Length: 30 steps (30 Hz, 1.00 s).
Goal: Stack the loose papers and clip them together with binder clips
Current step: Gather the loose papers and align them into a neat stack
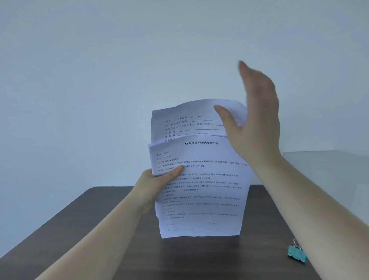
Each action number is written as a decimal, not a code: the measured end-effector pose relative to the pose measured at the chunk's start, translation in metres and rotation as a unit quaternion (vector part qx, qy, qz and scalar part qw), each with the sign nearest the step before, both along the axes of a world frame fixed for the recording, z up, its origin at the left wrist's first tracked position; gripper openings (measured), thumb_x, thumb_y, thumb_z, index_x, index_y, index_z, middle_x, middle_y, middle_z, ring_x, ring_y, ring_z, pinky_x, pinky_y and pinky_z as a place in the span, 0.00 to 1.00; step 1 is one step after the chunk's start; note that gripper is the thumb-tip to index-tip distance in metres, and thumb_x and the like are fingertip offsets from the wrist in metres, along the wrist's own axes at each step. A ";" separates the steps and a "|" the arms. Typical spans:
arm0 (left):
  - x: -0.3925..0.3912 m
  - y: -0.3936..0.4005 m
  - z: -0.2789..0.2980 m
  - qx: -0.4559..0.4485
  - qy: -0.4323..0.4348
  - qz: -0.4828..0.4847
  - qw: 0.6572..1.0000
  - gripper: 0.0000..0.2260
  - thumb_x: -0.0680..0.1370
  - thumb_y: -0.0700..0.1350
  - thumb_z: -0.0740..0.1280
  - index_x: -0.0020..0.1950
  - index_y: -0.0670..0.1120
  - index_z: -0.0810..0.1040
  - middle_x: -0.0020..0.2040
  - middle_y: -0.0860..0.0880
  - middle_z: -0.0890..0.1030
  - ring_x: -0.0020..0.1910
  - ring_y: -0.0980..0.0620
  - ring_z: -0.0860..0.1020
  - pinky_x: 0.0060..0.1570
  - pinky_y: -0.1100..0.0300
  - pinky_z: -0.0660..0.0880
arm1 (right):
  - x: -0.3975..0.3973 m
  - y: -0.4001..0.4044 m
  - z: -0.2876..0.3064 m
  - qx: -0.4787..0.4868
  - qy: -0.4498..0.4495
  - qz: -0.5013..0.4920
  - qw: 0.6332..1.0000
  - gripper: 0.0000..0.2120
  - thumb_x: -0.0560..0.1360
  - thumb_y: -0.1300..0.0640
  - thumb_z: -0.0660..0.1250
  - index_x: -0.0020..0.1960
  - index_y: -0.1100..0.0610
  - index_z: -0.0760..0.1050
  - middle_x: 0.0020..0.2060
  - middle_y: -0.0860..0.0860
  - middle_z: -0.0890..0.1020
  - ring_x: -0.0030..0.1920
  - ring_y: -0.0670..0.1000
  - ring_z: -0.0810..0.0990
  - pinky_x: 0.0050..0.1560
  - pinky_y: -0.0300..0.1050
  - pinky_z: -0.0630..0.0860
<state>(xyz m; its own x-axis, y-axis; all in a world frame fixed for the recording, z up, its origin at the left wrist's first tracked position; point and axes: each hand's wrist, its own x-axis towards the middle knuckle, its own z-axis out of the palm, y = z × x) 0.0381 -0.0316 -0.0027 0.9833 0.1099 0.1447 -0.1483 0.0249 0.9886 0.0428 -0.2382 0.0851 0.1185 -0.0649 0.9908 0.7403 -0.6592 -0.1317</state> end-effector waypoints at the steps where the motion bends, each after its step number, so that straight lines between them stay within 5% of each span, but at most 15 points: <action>1: 0.000 0.000 0.000 -0.001 0.001 -0.001 1.000 0.18 0.67 0.50 0.77 0.53 0.44 0.84 0.49 0.46 0.88 0.47 0.47 0.86 0.49 0.52 0.82 | -0.001 0.001 0.006 -0.049 -0.012 -0.091 0.995 0.28 0.76 0.48 0.65 0.74 0.49 0.63 0.72 0.52 0.69 0.73 0.58 0.66 0.72 0.57 0.62; 5: 0.001 -0.001 0.003 0.000 0.005 -0.002 1.000 0.14 0.71 0.48 0.75 0.53 0.43 0.84 0.48 0.46 0.88 0.46 0.47 0.87 0.41 0.56 0.83 | -0.013 0.017 0.016 -0.196 0.020 -0.277 0.941 0.27 0.75 0.41 0.62 0.71 0.51 0.70 0.75 0.55 0.66 0.77 0.60 0.57 0.70 0.74 0.45; 9: 0.003 0.000 0.004 0.004 0.008 -0.008 1.000 0.15 0.71 0.48 0.75 0.53 0.43 0.84 0.49 0.45 0.88 0.47 0.46 0.87 0.45 0.53 0.83 | -0.021 0.037 0.017 -0.277 0.056 -0.286 0.915 0.35 0.75 0.38 0.61 0.76 0.52 0.59 0.76 0.55 0.64 0.79 0.56 0.53 0.70 0.71 0.38; 13: 0.003 0.003 0.003 0.013 0.004 -0.023 1.000 0.17 0.70 0.49 0.76 0.55 0.43 0.84 0.51 0.45 0.87 0.51 0.44 0.86 0.55 0.48 0.80 | -0.023 0.046 0.026 -0.331 0.122 -0.263 0.898 0.34 0.77 0.50 0.60 0.78 0.51 0.49 0.74 0.52 0.66 0.79 0.52 0.53 0.72 0.69 0.37; 17: 0.003 0.006 0.003 0.009 -0.007 -0.034 0.999 0.20 0.67 0.50 0.75 0.55 0.41 0.84 0.51 0.44 0.87 0.51 0.43 0.85 0.54 0.49 0.81 | -0.019 0.046 0.032 -0.395 0.203 -0.216 0.870 0.25 0.75 0.59 0.58 0.72 0.52 0.62 0.63 0.51 0.75 0.68 0.55 0.71 0.74 0.59 0.50; 21: 0.004 0.006 0.001 0.005 -0.019 -0.027 0.999 0.20 0.67 0.51 0.75 0.54 0.40 0.84 0.50 0.43 0.87 0.50 0.43 0.86 0.50 0.50 0.82 | -0.009 0.041 0.018 -0.431 0.272 -0.137 0.849 0.20 0.78 0.58 0.51 0.69 0.52 0.66 0.64 0.50 0.77 0.61 0.57 0.76 0.58 0.49 0.71; 26: 0.005 0.004 0.002 0.012 -0.024 -0.019 0.999 0.14 0.74 0.49 0.72 0.54 0.40 0.84 0.50 0.44 0.87 0.48 0.44 0.86 0.40 0.57 0.83 | -0.001 0.035 0.007 -0.421 0.323 -0.052 0.846 0.25 0.81 0.55 0.48 0.77 0.44 0.54 0.71 0.45 0.69 0.69 0.49 0.69 0.56 0.47 0.70; 30: 0.005 0.004 0.004 0.009 -0.038 0.011 0.999 0.14 0.74 0.49 0.72 0.52 0.40 0.85 0.48 0.44 0.88 0.44 0.46 0.87 0.38 0.59 0.82 | 0.003 0.025 0.005 -0.369 0.319 -0.008 0.873 0.23 0.82 0.52 0.48 0.76 0.43 0.57 0.72 0.43 0.70 0.71 0.48 0.69 0.62 0.48 0.70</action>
<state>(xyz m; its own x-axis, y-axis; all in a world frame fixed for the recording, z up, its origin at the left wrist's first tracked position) 0.0435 -0.0273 0.0014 0.9667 0.1279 0.2216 -0.2239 0.0042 0.9746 0.0459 -0.2131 0.0896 0.6660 0.5567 0.4965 0.6614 -0.7485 -0.0480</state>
